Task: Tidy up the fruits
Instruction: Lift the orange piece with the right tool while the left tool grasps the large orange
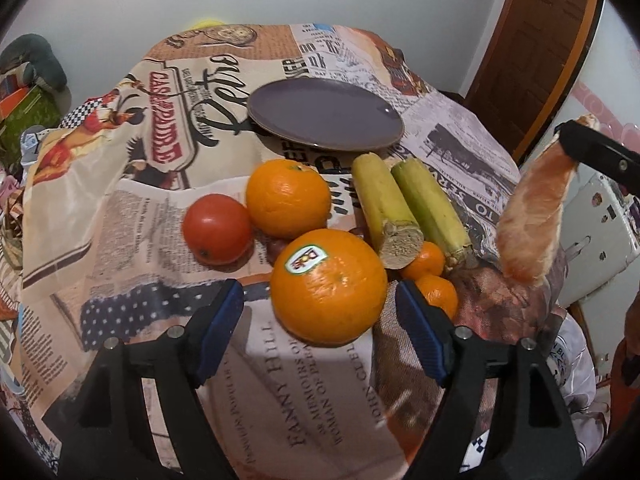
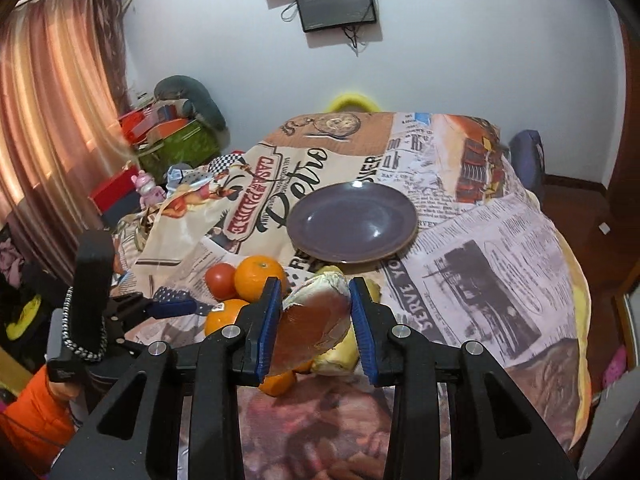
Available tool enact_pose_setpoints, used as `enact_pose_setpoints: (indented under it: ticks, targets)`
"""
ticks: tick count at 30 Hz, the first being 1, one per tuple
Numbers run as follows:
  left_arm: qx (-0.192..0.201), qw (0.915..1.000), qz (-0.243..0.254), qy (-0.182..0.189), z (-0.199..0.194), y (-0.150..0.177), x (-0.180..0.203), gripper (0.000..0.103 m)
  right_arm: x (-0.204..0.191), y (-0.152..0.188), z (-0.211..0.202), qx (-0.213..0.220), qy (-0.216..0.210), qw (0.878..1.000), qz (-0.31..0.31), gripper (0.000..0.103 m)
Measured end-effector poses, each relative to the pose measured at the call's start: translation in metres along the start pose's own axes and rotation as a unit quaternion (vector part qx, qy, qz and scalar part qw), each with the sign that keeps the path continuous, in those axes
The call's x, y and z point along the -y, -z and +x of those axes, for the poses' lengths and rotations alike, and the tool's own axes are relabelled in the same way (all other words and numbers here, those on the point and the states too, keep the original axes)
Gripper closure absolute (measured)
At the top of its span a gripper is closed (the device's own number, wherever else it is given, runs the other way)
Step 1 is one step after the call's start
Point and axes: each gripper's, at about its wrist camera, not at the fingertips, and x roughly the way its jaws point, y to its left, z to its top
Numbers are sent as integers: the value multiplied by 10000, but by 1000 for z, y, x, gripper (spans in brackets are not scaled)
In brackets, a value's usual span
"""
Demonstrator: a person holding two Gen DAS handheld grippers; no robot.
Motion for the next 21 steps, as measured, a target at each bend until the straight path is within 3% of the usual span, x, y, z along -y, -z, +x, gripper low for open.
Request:
enact_pose_setpoints:
  ticks: [6, 9, 11, 17, 21]
  targets:
    - [-100, 9999, -12, -123, 18, -3, 4, 25, 11, 6, 4, -58, 58, 9999, 104, 71]
    - [-66, 9999, 64, -127, 20, -3, 7, 33, 15, 7, 3, -64, 82, 9998, 142, 71]
    - [-47, 9998, 83, -159, 20, -4, 8, 33, 18, 7, 4, -70, 86, 9998, 168, 71]
    - [-69, 9999, -51, -100, 12, -6, 5, 34, 22, 6, 4, -38, 144, 9997, 192, 71]
    - [157, 9998, -43, -121, -4, -9, 4, 34, 24, 0, 3, 30, 170, 9997, 163, 71]
